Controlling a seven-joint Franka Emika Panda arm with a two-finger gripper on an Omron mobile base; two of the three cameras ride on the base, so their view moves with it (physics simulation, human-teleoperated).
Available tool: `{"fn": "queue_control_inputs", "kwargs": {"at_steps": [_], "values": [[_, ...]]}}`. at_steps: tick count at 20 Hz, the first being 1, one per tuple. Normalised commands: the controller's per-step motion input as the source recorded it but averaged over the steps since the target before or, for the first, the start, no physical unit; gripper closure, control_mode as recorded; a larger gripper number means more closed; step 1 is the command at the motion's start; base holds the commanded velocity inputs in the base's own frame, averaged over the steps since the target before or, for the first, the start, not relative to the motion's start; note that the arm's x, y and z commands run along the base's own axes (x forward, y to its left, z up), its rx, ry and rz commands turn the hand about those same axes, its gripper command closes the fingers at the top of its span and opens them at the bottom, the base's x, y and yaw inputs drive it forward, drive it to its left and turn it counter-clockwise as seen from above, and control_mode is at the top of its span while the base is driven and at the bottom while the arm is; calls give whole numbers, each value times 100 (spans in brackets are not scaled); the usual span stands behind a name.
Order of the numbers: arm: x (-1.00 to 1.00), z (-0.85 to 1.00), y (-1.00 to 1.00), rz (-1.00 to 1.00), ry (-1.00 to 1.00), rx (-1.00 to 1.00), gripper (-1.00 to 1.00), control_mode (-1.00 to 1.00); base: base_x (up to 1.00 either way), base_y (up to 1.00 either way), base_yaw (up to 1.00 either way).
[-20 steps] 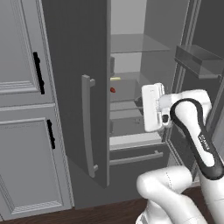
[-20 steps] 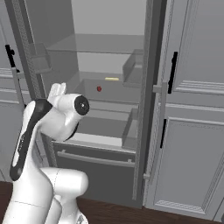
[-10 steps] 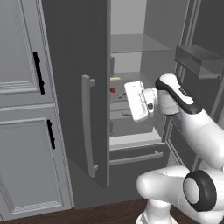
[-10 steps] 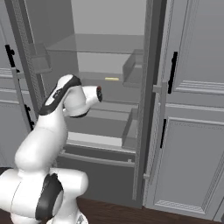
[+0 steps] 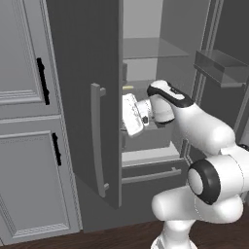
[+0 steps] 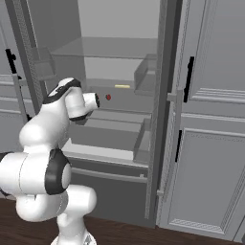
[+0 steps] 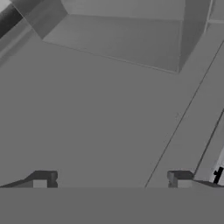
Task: Take the strawberry from the fridge and place it on top of the pancake, located on the dining counter.
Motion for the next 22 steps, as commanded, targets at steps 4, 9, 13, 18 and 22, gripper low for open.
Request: {"fn": "queue_control_inputs", "kwargs": {"at_steps": [4, 9, 13, 18, 22], "values": [[-40, -20, 92, 0, 0, 0, -100, -100, 0, 0, 0], [-35, -9, 94, 0, 0, 0, -100, -100, 0, 0, 0], [-16, -1, 69, 0, 0, 0, -100, -100, 0, 0, 0], [0, 0, 38, 0, 1, 0, -100, -100, 0, 0, 0], [9, -6, 52, 0, 5, 0, -100, -100, 0, 0, 0]]}}
